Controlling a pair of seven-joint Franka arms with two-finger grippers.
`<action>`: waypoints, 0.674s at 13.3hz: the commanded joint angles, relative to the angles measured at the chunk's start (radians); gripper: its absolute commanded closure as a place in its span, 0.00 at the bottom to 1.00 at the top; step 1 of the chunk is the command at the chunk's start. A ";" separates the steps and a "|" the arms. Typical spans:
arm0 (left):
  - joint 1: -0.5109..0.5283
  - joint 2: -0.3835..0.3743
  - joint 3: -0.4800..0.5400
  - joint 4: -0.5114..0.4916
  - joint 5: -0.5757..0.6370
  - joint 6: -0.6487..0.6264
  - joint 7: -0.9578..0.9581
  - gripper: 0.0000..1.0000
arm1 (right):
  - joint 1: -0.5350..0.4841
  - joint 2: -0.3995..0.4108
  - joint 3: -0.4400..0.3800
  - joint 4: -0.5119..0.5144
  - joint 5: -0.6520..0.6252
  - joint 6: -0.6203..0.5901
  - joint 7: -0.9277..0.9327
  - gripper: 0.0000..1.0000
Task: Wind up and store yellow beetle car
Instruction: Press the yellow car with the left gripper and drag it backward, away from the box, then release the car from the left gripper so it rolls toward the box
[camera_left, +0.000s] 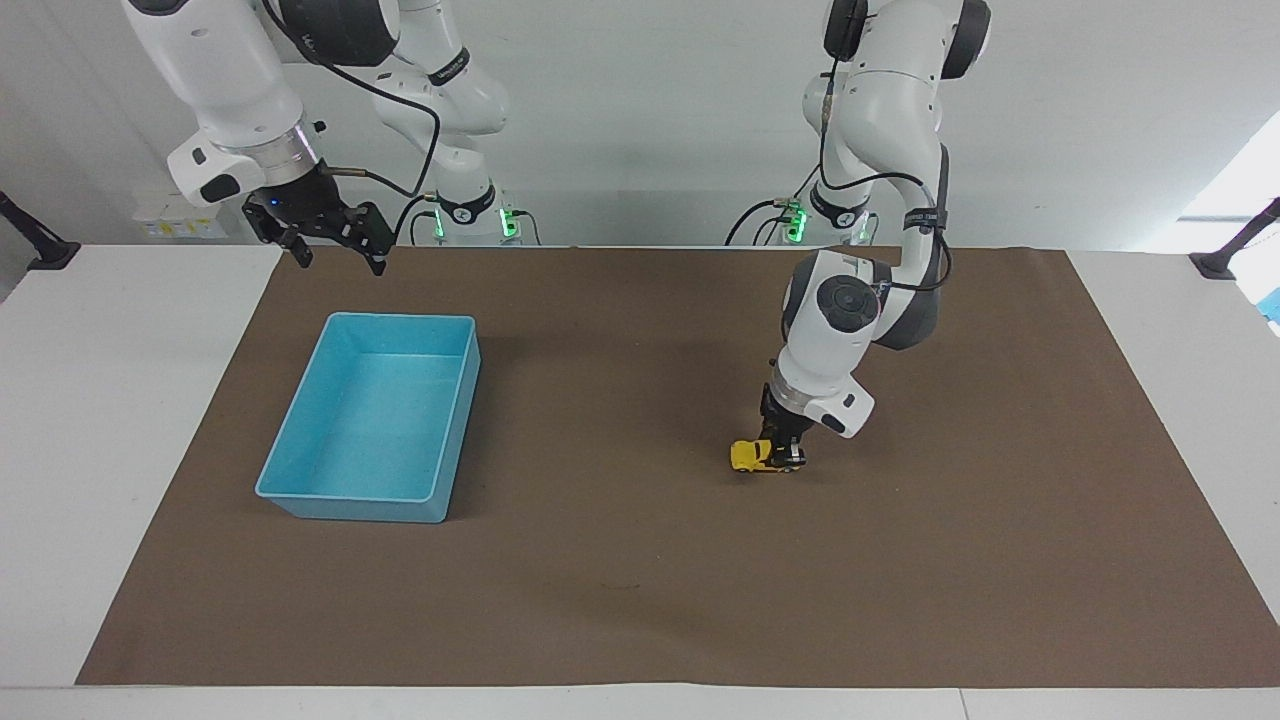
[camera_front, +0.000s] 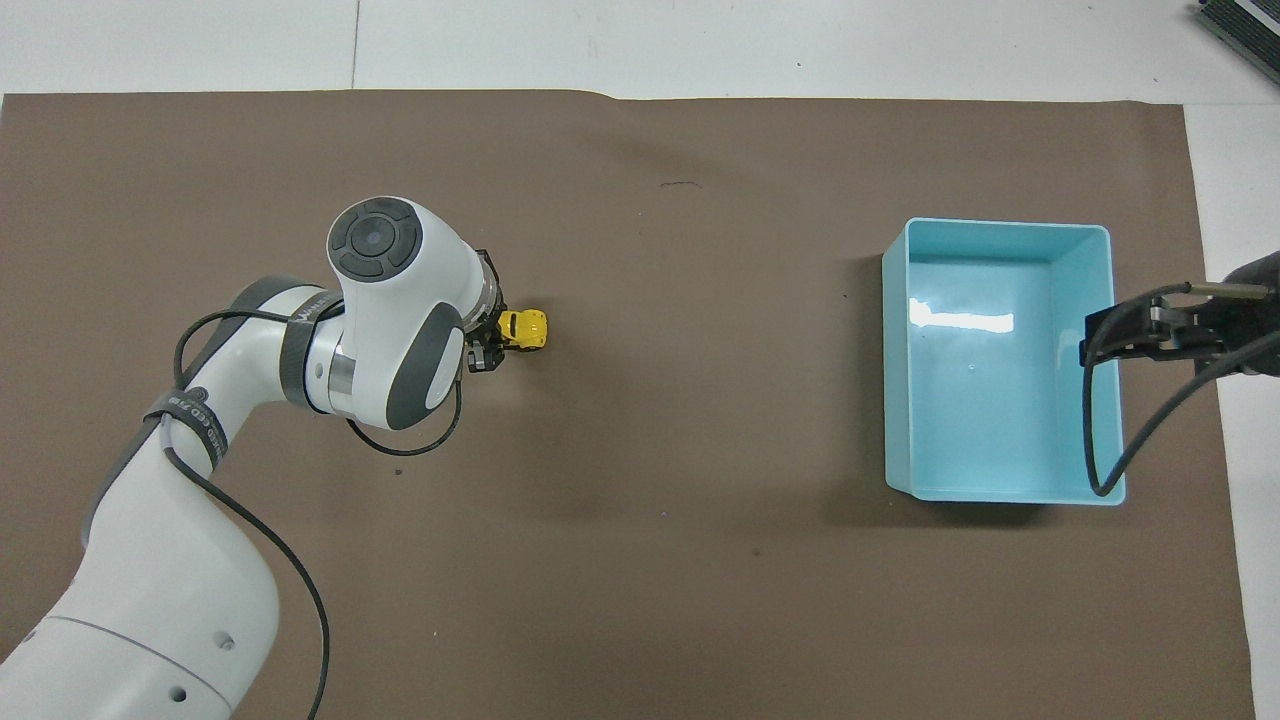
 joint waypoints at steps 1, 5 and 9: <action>0.014 0.064 0.012 -0.020 0.012 0.051 0.016 0.00 | -0.014 0.006 0.006 0.011 0.018 -0.007 -0.026 0.00; 0.053 -0.032 0.012 -0.012 0.012 -0.001 0.031 0.00 | -0.014 0.006 0.006 0.011 0.018 -0.007 -0.026 0.00; 0.055 -0.040 0.012 -0.009 0.012 -0.008 0.030 0.00 | -0.014 0.006 0.006 0.011 0.018 -0.007 -0.026 0.00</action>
